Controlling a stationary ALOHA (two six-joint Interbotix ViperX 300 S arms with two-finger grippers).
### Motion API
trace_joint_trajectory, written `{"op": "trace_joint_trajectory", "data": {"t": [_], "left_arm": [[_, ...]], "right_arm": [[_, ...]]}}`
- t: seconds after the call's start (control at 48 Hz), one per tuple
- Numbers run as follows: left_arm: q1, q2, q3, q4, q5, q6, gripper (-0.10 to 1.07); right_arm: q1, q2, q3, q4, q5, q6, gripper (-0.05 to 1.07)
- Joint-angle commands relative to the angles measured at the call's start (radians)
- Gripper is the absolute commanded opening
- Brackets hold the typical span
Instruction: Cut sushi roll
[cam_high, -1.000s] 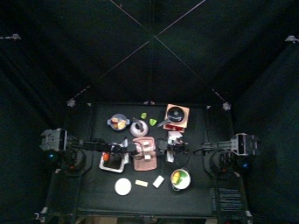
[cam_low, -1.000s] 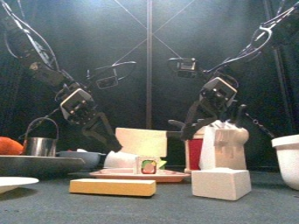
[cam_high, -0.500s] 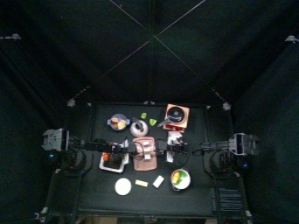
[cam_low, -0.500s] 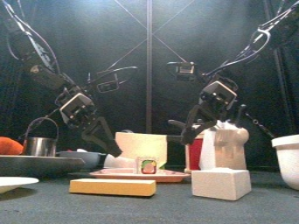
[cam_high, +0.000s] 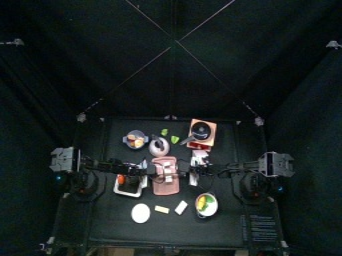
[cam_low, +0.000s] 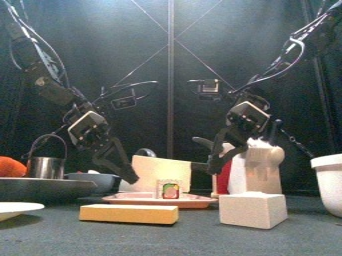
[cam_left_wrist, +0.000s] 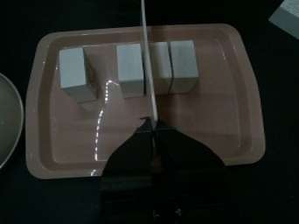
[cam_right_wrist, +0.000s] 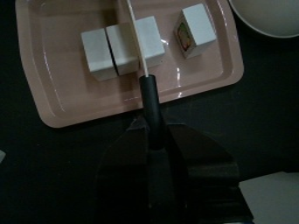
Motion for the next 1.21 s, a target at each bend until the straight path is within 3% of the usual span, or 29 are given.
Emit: {"op": "trace_joint_trajectory", "data": {"t": [0.0, 0.25, 0.667, 1.188], "left_arm": [[-0.008, 0.005, 0.026, 0.003, 0.028, 0.000, 0.39], [-0.008, 0.017, 0.023, -0.003, 0.035, 0.000, 0.39], [-0.011, 0.021, 0.002, -0.020, 0.140, 0.000, 0.39], [-0.072, -0.012, -0.002, -0.015, 0.152, 0.002, 0.39]], "right_arm": [[-0.020, -0.005, 0.003, 0.002, 0.031, 0.006, 0.30], [-0.018, 0.011, -0.002, 0.006, 0.035, 0.006, 0.30], [-0.015, 0.032, -0.014, 0.009, 0.064, 0.005, 0.30], [0.041, 0.018, -0.025, 0.009, 0.101, 0.005, 0.30]]}}
